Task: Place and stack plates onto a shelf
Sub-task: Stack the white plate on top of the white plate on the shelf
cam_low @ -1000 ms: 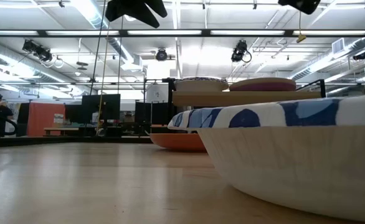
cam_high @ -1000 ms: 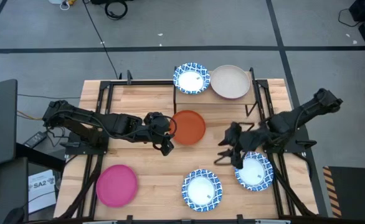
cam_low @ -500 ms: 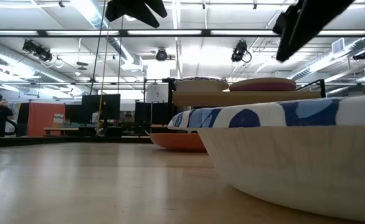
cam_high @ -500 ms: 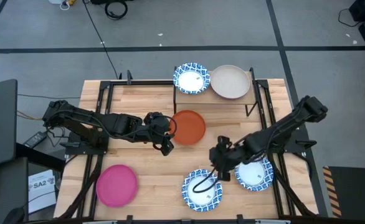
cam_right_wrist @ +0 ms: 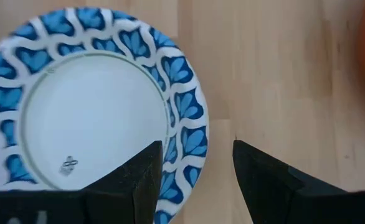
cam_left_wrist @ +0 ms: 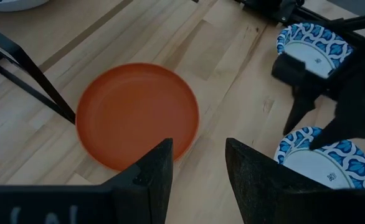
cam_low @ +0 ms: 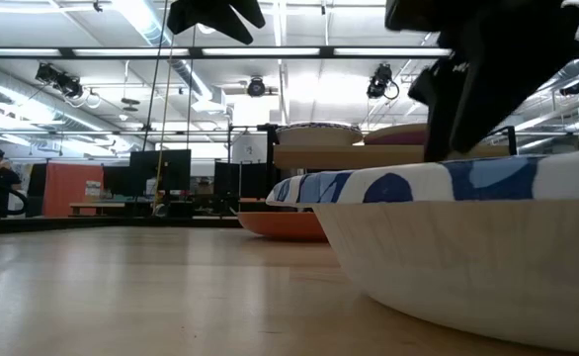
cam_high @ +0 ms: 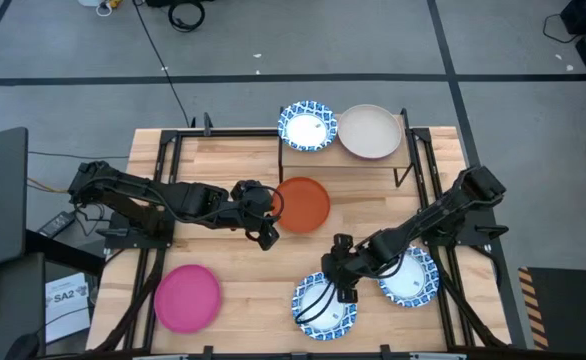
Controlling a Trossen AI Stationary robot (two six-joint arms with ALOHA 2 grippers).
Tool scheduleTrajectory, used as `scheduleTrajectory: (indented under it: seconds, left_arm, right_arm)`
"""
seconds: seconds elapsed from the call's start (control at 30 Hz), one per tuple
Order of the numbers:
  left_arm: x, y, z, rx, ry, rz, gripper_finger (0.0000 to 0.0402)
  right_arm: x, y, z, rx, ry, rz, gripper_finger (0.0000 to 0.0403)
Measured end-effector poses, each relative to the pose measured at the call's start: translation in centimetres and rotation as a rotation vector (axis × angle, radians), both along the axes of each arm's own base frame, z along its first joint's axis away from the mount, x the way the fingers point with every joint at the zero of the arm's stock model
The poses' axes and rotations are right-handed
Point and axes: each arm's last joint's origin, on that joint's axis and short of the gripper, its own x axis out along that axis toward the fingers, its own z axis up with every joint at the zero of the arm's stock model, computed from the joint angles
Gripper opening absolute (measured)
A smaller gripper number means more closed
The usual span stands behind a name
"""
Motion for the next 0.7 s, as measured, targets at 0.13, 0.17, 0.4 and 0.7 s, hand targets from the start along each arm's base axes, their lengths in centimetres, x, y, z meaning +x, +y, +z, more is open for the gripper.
scheduleTrajectory:
  seconds: [0.13, 0.17, 0.4, 0.7]
  left_arm:
    - [0.0, 0.0, 0.0, 0.0, 0.0, 0.0, 0.0153]
    - [0.0, 0.0, 0.0, 0.0, 0.0, 0.0, 0.0153]
    - [0.0, 0.0, 0.0, 0.0, 0.001, 0.0, 0.0153]
    - [0.0, 0.0, 0.0, 0.0, 0.0, 0.0, 0.0153]
  right_arm:
    - [0.7, -0.1, -1.5, -0.015, 0.028, -0.012, 0.0201]
    - [0.8, -0.2, -1.8, -0.018, 0.035, -0.016, 0.0201]
    - [1.4, -0.5, -3.0, -0.003, 0.07, -0.02, 0.0201]
    - [1.5, -0.5, -3.7, 0.033, 0.105, -0.006, 0.0201]
